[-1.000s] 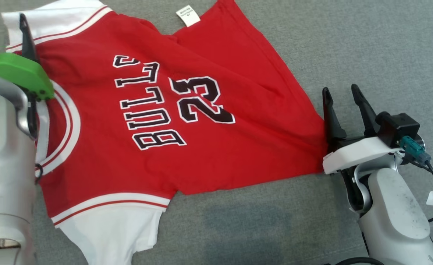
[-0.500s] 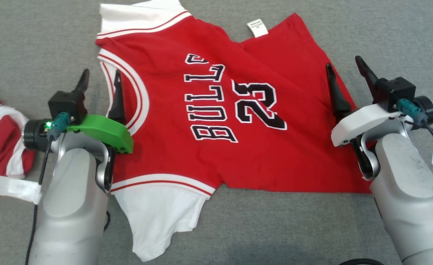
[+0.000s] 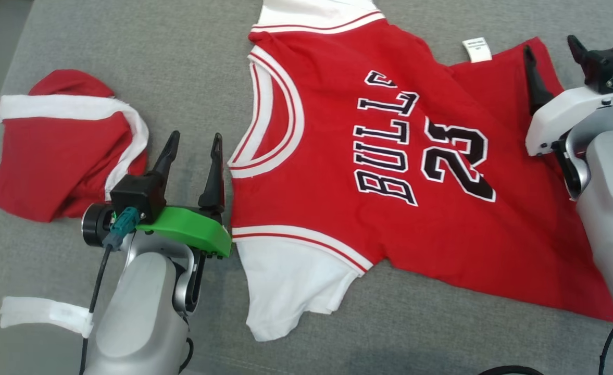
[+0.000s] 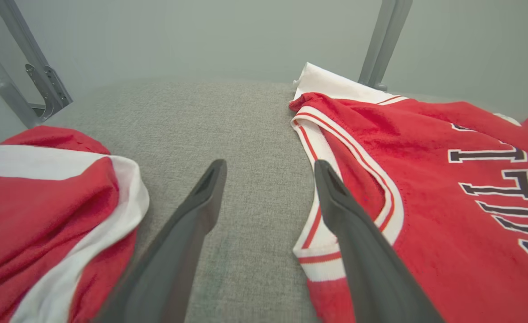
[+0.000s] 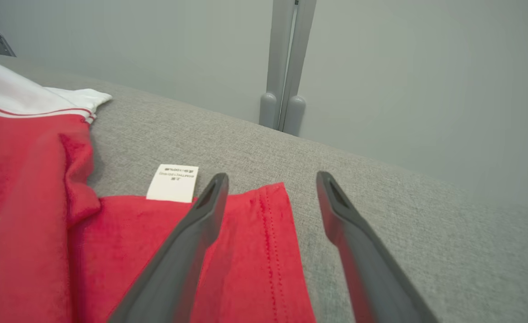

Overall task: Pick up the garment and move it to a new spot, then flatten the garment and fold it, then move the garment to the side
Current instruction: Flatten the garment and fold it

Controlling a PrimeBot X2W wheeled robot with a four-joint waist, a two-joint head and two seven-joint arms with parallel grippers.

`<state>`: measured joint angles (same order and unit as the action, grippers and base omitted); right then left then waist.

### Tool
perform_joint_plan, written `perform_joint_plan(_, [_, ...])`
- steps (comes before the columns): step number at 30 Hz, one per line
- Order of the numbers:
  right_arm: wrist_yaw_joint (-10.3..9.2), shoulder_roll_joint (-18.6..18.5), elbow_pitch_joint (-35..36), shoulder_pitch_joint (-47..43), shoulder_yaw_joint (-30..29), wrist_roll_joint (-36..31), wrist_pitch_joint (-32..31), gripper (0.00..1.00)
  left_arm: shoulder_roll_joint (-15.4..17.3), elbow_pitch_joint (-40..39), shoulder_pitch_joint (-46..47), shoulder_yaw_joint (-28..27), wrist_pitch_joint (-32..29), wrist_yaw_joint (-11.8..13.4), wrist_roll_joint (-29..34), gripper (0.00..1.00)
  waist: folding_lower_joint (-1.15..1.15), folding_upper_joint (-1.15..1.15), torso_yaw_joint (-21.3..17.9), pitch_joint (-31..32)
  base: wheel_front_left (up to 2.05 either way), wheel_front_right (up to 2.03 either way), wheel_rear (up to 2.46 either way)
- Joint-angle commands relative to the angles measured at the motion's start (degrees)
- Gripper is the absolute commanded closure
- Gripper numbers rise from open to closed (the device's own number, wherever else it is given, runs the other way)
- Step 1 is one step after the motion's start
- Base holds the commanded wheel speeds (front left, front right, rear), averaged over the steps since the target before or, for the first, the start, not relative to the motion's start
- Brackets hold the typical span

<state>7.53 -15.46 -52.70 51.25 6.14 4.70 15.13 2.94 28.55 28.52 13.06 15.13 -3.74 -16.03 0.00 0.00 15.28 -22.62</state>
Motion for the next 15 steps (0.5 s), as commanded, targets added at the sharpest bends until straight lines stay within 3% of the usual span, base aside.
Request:
perform_joint_plan(1, [-0.08, -1.4, -3.0, 2.0, -1.3, -1.3, 0.0, 0.00, 0.1, -1.1, -1.5, 0.8, 0.0, 1.3, -1.2, 0.00, 0.00, 0.00, 4.1, -1.5, 0.00, 0.00, 0.00])
perform_joint_plan(9, [-0.08, -2.2, -12.4, 5.3, -6.4, -4.2, 0.0, 0.00, 0.0, -2.6, -3.5, 2.7, 0.0, 2.5, -2.6, 0.00, 0.00, 0.00, 5.6, -1.6, 0.00, 0.00, 0.00])
perform_joint_plan(10, [-0.08, -2.1, -13.4, 5.6, -6.7, -4.3, 0.0, 0.17, 0.0, -2.9, -3.6, 3.0, 0.0, 2.7, -2.8, 0.00, 0.00, 0.00, 5.7, -1.7, 0.00, 0.00, 0.00])
perform_joint_plan(12, [-0.08, -2.1, -15.3, 6.2, -7.9, -4.5, 0.0, 0.67, 0.0, -3.2, -3.5, 3.5, 0.0, 2.7, -3.0, 0.00, 0.00, 0.00, 5.6, -2.0, 0.00, 0.00, 0.00])
perform_joint_plan(13, [-0.08, -2.0, -16.0, 6.5, -8.3, -5.0, 0.0, 0.98, 0.0, -3.4, -3.4, 3.6, 0.0, 2.9, -3.1, 0.00, 0.00, 0.00, 5.5, -2.2, 0.00, 0.00, 0.00])
perform_joint_plan(15, [-0.09, -2.7, -16.8, 7.3, -9.5, -5.9, 0.0, 1.00, 0.0, -3.8, -3.1, 3.9, 0.0, 3.1, -3.3, 0.00, 0.00, 0.00, 5.3, -2.8, 0.00, 0.00, 0.00])
